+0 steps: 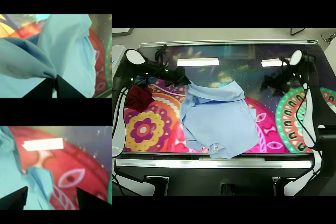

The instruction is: Fold the clothes and pants, and hang the long-sleeved shirts on hangers.

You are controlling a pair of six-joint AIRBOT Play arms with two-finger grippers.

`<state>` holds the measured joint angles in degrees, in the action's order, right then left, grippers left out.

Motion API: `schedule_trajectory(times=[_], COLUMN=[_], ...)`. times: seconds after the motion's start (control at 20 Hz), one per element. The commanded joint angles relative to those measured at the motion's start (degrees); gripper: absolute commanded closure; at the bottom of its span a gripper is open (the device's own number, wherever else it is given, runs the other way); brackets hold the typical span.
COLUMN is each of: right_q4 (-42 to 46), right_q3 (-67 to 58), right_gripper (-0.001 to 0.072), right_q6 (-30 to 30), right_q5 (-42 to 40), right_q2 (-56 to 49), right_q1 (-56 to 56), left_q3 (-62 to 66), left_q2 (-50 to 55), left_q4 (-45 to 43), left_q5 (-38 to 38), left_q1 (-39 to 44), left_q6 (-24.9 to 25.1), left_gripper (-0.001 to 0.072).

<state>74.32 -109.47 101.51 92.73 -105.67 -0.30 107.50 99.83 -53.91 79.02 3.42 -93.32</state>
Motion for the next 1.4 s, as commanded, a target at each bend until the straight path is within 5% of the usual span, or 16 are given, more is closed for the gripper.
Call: schedule_trajectory(times=[0.0, 0.25, 0.55, 0.6, 0.7, 0.85, 1.1, 1.25, 1.3, 1.35], right_q4=[-2.3, -16.9, -20.9, -22.6, -26.8, -22.8, -19.4, -16.6, -14.4, -11.6], right_q3=[20.6, 57.4, 64.0, 64.0, 63.2, 53.9, 33.6, 33.4, 33.4, 33.4], right_gripper=[0.0045, 0.0014, 0.0030, 0.0154, 0.0664, 0.0675, 0.0673, 0.0670, 0.0602, 0.0384], right_q6=[-5.7, -10.2, -7.0, -5.9, -6.1, -6.0, 2.9, 2.6, 2.6, 1.8], right_q5=[6.7, -10.7, -22.6, -25.7, -29.6, -33.3, -41.8, -37.3, -33.9, -29.7], right_q2=[6.9, 19.7, 21.3, 21.3, 21.4, 22.6, 22.9, 22.0, 21.5, 21.1], right_q1=[-1.4, 2.3, 2.4, 2.4, 2.3, -1.3, -17.9, -22.4, -22.8, -22.8], left_q3=[0.0, 0.0, 0.0, 0.0, 0.0, 0.0, -0.9, -5.4, -7.2, -8.9], left_q2=[0.3, 0.4, 0.4, 0.4, 0.4, 0.4, 1.4, 1.6, 1.6, 1.6], left_q4=[0.8, 0.6, 0.5, 0.5, 0.5, 0.4, -1.4, -1.4, -1.3, -1.4], left_q5=[3.2, 4.1, 4.1, 4.1, 4.2, 4.6, 11.3, 11.6, 11.6, 11.6], left_q1=[-2.1, -2.3, -2.3, -2.3, -2.4, -3.2, -4.7, -3.7, -3.2, -2.8], left_q6=[2.4, 3.6, 5.1, 5.1, 5.1, 5.1, 5.1, 5.0, 5.0, 5.1], left_gripper=[0.0674, 0.0674, 0.0674, 0.0674, 0.0674, 0.0674, 0.0674, 0.0674, 0.0674, 0.0674])
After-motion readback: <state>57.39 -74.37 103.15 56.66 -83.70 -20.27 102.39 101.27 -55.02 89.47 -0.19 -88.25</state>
